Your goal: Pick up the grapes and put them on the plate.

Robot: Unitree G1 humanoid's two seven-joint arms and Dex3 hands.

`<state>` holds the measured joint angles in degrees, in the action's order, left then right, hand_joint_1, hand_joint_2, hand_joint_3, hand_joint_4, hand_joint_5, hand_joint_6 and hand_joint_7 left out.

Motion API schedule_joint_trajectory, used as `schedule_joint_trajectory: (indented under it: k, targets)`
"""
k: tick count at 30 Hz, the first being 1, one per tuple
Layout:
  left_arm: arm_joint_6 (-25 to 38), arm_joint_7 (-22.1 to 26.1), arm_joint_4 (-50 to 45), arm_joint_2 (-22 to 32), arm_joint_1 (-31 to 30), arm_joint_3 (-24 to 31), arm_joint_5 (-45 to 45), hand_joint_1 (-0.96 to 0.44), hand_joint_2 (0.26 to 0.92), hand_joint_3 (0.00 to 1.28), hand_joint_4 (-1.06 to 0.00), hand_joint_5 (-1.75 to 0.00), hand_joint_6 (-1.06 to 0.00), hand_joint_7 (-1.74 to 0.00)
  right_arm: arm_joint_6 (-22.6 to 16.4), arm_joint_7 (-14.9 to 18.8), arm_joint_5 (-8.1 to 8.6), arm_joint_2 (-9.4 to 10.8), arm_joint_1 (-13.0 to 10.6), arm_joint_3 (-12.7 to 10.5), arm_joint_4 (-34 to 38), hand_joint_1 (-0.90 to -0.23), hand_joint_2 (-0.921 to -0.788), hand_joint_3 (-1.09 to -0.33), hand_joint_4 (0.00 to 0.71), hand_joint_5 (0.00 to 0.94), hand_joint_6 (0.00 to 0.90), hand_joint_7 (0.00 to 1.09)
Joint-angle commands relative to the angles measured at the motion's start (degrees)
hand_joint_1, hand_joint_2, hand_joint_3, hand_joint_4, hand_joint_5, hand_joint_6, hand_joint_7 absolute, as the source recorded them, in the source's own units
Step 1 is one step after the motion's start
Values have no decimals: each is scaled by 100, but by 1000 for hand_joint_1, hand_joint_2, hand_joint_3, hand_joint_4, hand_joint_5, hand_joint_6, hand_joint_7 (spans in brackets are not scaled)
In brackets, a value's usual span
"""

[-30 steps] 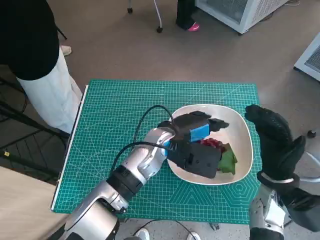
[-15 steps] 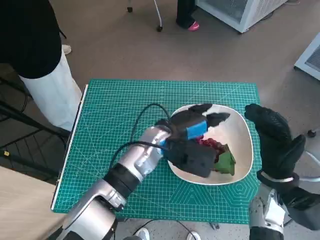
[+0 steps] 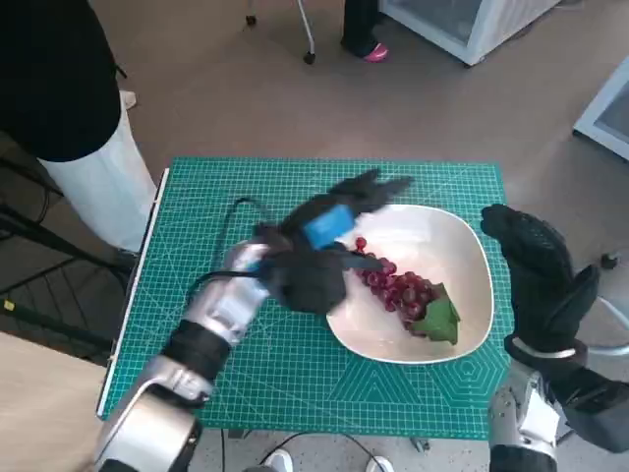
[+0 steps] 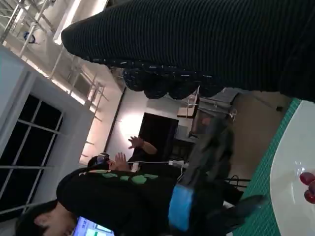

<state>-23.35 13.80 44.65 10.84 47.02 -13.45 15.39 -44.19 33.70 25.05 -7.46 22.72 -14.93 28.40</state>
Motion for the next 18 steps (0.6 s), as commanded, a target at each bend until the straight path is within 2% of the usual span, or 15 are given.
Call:
schedule_joint_trajectory:
  k: [1,9,18]
  targets:
    - [-399,174,30,21,-325,459,-641,-595,921,405,-26,-3,-185,-13,-3,-14,-13,52,13,11,134,-443,-921,-538,623,0,570,2]
    - [-874,713,-189,-46,-820,1102,-1736,-658,921,564,-29,-2,-177,-6,-63,-51,-97,94,77,44,198,-444,-921,-538,622,0,563,0]
    - [-1060,1115,-348,-52,-1062,1396,-2246,-671,921,618,-25,0,-165,0,-84,-40,-113,98,116,54,243,-443,-921,-538,622,1,560,1]
